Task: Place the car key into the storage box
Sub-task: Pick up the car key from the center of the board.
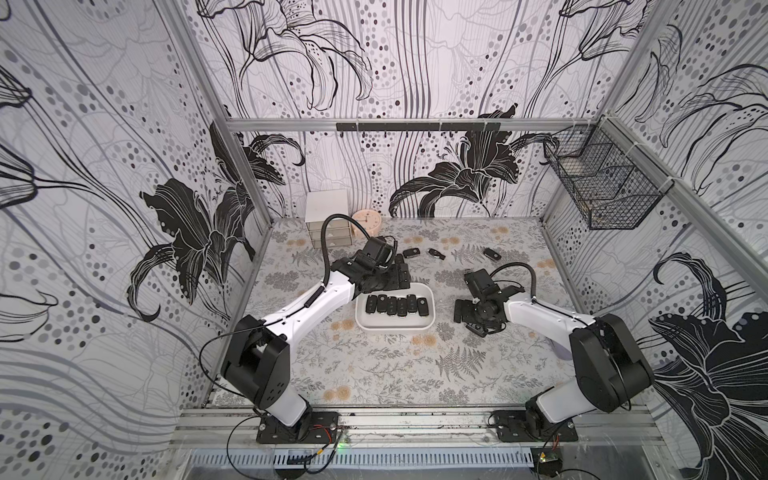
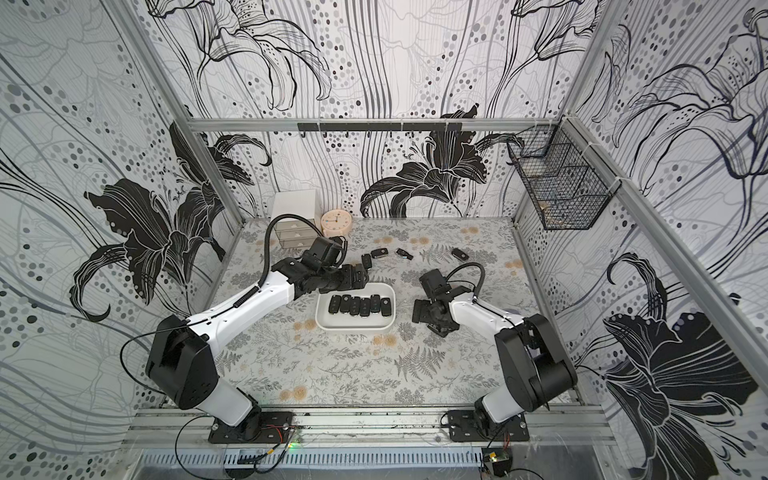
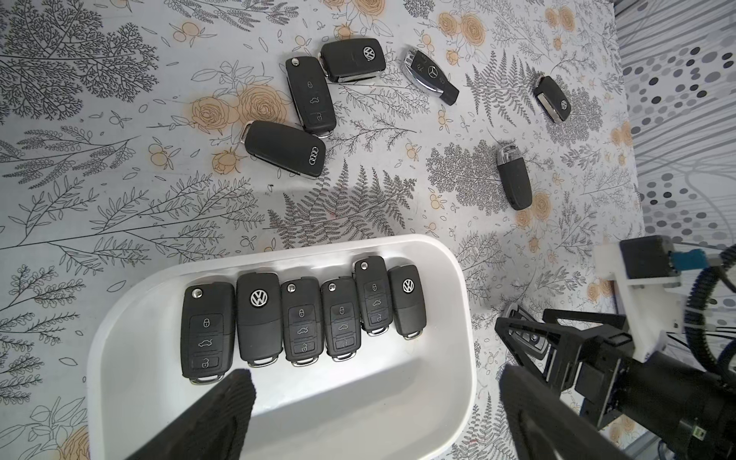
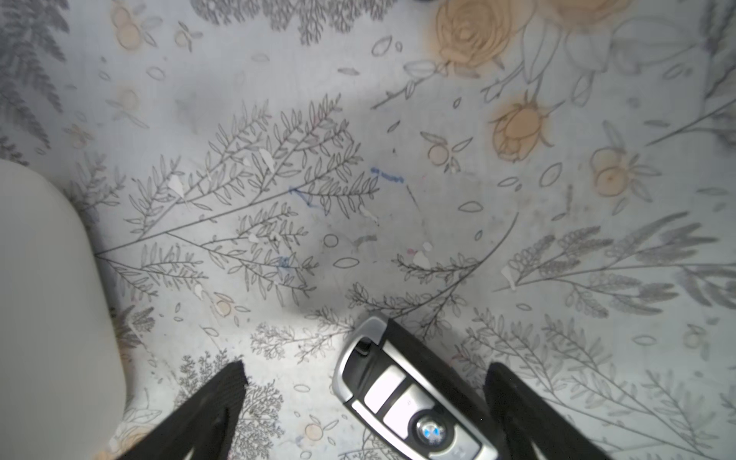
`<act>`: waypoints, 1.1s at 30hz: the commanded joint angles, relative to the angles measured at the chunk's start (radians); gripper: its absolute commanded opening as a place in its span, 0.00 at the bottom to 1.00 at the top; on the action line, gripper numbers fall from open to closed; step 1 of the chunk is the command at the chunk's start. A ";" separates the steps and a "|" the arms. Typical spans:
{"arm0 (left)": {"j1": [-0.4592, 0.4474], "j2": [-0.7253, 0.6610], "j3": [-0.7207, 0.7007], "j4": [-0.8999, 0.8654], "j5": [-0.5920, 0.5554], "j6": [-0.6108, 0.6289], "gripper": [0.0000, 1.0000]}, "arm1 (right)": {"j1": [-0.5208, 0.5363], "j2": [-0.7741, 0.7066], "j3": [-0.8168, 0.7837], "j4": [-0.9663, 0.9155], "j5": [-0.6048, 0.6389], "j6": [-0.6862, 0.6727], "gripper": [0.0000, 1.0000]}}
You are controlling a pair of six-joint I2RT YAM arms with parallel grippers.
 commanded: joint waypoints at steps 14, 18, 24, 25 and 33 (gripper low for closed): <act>-0.003 -0.013 0.019 0.037 0.013 0.007 0.99 | 0.074 0.076 0.020 -0.115 0.059 0.008 0.72; -0.003 -0.020 0.012 0.035 0.007 0.009 0.99 | 0.076 0.068 0.022 -0.119 0.075 0.003 0.65; -0.003 -0.026 0.009 0.036 0.001 0.007 0.99 | 0.083 0.032 0.035 -0.138 0.087 -0.024 0.40; -0.003 -0.026 0.010 0.036 0.001 0.008 0.99 | 0.083 0.022 0.035 -0.142 0.091 -0.027 0.38; -0.003 -0.036 0.008 0.037 -0.011 0.001 0.99 | 0.105 -0.050 0.093 -0.180 0.116 -0.081 0.37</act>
